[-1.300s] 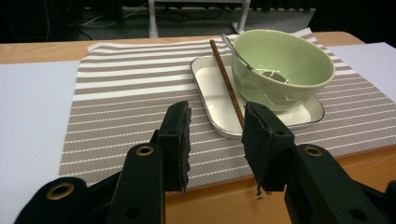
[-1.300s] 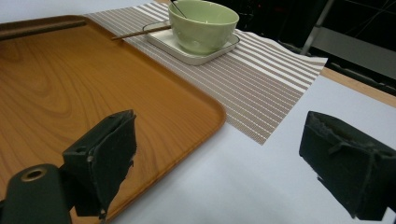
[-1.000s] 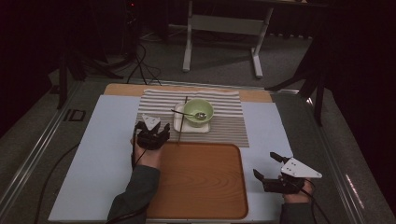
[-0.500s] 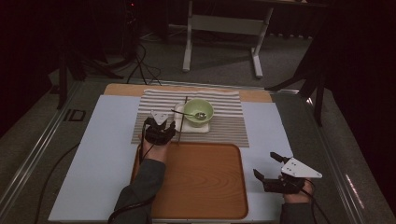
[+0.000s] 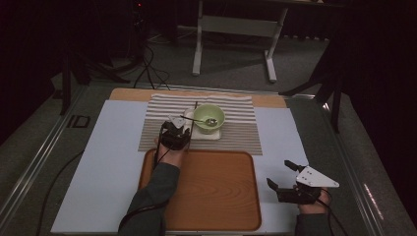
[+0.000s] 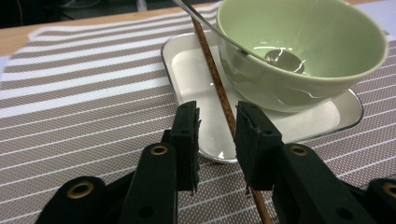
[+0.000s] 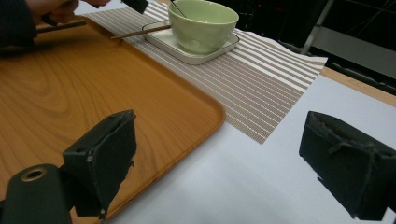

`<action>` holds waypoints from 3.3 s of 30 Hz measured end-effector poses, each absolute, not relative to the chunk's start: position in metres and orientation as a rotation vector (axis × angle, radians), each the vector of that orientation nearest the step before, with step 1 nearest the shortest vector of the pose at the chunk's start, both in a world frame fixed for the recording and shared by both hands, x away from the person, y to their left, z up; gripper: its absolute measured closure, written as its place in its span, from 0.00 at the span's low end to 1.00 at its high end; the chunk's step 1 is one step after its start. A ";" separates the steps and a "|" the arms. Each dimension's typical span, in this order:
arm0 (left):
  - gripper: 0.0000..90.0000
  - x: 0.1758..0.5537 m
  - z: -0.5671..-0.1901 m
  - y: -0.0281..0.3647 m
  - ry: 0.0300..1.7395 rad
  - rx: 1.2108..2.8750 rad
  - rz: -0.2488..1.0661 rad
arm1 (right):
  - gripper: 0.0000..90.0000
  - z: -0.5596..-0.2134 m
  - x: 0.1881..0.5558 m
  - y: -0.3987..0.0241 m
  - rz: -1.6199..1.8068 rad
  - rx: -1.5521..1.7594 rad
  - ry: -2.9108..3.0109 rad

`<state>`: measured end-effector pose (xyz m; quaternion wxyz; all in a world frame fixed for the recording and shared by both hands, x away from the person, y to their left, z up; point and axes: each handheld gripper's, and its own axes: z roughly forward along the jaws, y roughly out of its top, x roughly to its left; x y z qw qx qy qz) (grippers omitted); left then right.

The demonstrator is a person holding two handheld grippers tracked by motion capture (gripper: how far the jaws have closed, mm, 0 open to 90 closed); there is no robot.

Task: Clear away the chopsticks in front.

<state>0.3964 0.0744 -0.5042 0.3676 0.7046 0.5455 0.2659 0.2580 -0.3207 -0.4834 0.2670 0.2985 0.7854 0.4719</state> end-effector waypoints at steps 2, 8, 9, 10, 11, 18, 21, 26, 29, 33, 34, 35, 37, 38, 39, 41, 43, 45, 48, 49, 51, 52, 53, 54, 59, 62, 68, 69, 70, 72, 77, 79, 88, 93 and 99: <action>0.79 0.399 -0.506 0.072 1.398 1.820 0.677 | 0.12 -0.483 0.258 -0.321 1.273 0.806 2.120; 0.80 0.407 -0.511 0.067 1.403 1.855 0.650 | 0.12 -0.483 0.258 -0.321 1.277 0.806 2.118; 0.80 0.408 -0.512 0.066 1.408 1.854 0.646 | 0.12 -0.483 0.258 -0.321 1.277 0.806 2.118; 0.81 0.410 -0.514 0.066 1.412 1.860 0.639 | 0.12 -0.483 0.258 -0.321 1.277 0.805 2.117; 0.81 0.411 -0.515 0.065 1.416 1.864 0.632 | 0.12 -0.483 0.258 -0.321 1.276 0.805 2.118; 0.82 0.420 -0.519 0.060 1.426 1.905 0.598 | 0.12 -0.483 0.259 -0.321 1.275 0.805 2.119; 0.84 0.423 -0.520 0.058 1.435 1.912 0.580 | 0.12 -0.483 0.259 -0.322 1.277 0.805 2.118; 0.88 0.427 -0.522 0.057 1.460 1.916 0.565 | 0.12 -0.483 0.259 -0.322 1.276 0.807 2.118; 0.89 0.429 -0.523 0.055 1.474 1.922 0.562 | 0.12 -0.483 0.259 -0.322 1.276 0.806 2.118; 0.90 0.431 -0.523 0.055 1.486 1.916 0.560 | 0.12 -0.483 0.259 -0.323 1.275 0.808 2.119; 0.90 0.432 -0.524 0.055 1.489 1.914 0.555 | 0.12 -0.483 0.259 -0.323 1.274 0.808 2.119; 0.90 0.432 -0.524 0.055 1.490 1.913 0.552 | 0.12 -0.483 0.259 -0.323 1.275 0.807 2.119; 0.90 0.433 -0.524 0.055 1.497 1.912 0.550 | 0.12 -0.483 0.259 -0.322 1.275 0.806 2.119; 0.90 0.433 -0.524 0.055 1.499 1.912 0.550 | 0.12 -0.483 0.259 -0.322 1.276 0.807 2.119; 0.90 0.434 -0.524 0.055 1.500 1.912 0.550 | 0.12 -0.483 0.259 -0.323 1.275 0.808 2.119; 0.90 0.434 -0.524 0.055 1.503 1.910 0.548 | 0.12 -0.483 0.259 -0.323 1.278 0.809 2.118; 0.93 0.434 -0.524 0.056 1.514 1.902 0.558 | 0.12 -0.483 0.259 -0.323 1.278 0.808 2.118; 0.94 0.434 -0.524 0.058 1.520 1.893 0.549 | 0.12 -0.483 0.259 -0.323 1.277 0.808 2.118; 0.95 0.434 -0.524 0.058 1.527 1.888 0.550 | 0.12 -0.483 0.259 -0.323 1.279 0.810 2.117; 0.95 0.433 -0.524 0.059 1.529 1.888 0.551 | 0.12 -0.483 0.259 -0.323 1.279 0.809 2.116; 0.95 0.433 -0.524 0.059 1.531 1.884 0.551 | 0.12 -0.483 0.259 -0.323 1.278 0.807 2.117; 0.95 0.432 -0.523 0.060 1.533 1.884 0.550 | 0.12 -0.483 0.259 -0.323 1.278 0.808 2.117; 0.95 0.432 -0.523 0.060 1.536 1.879 0.553 | 0.12 -0.483 0.259 -0.323 1.279 0.808 2.116; 0.95 0.431 -0.523 0.061 1.535 1.876 0.553 | 0.12 -0.483 0.259 -0.323 1.279 0.810 2.116; 0.95 0.427 -0.519 0.066 1.539 1.851 0.560 | 0.12 -0.483 0.259 -0.323 1.277 0.809 2.116; 0.95 0.420 -0.516 0.071 1.535 1.836 0.569 | 0.12 -0.483 0.258 -0.323 1.279 0.811 2.113; 0.95 0.408 -0.509 0.085 1.543 1.807 0.573 | 0.12 -0.483 0.258 -0.323 1.279 0.811 2.112; 0.95 0.406 -0.508 0.087 1.544 1.808 0.579 | 0.12 -0.483 0.258 -0.323 1.279 0.812 2.112; 0.95 0.403 -0.506 0.090 1.550 1.802 0.579 | 0.12 -0.483 0.258 -0.323 1.279 0.812 2.111; 0.95 0.401 -0.504 0.093 1.554 1.797 0.584 | 0.12 -0.483 0.258 -0.323 1.279 0.812 2.110; 0.95 0.394 -0.495 0.105 1.563 1.766 0.608 | 0.12 -0.483 0.258 -0.323 1.279 0.812 2.110; 0.95 0.391 -0.491 0.109 1.569 1.750 0.622 | 0.12 -0.483 0.258 -0.323 1.278 0.812 2.110; 0.95 0.376 -0.474 0.122 1.582 1.728 0.670 | 0.12 -0.483 0.258 -0.323 1.280 0.812 2.108; 0.95 0.367 -0.471 0.125 1.570 1.732 0.704 | 0.12 -0.483 0.258 -0.322 1.280 0.811 2.110; 0.95 0.357 -0.466 0.131 1.574 1.718 0.733 | 0.12 -0.483 0.258 -0.322 1.278 0.811 2.116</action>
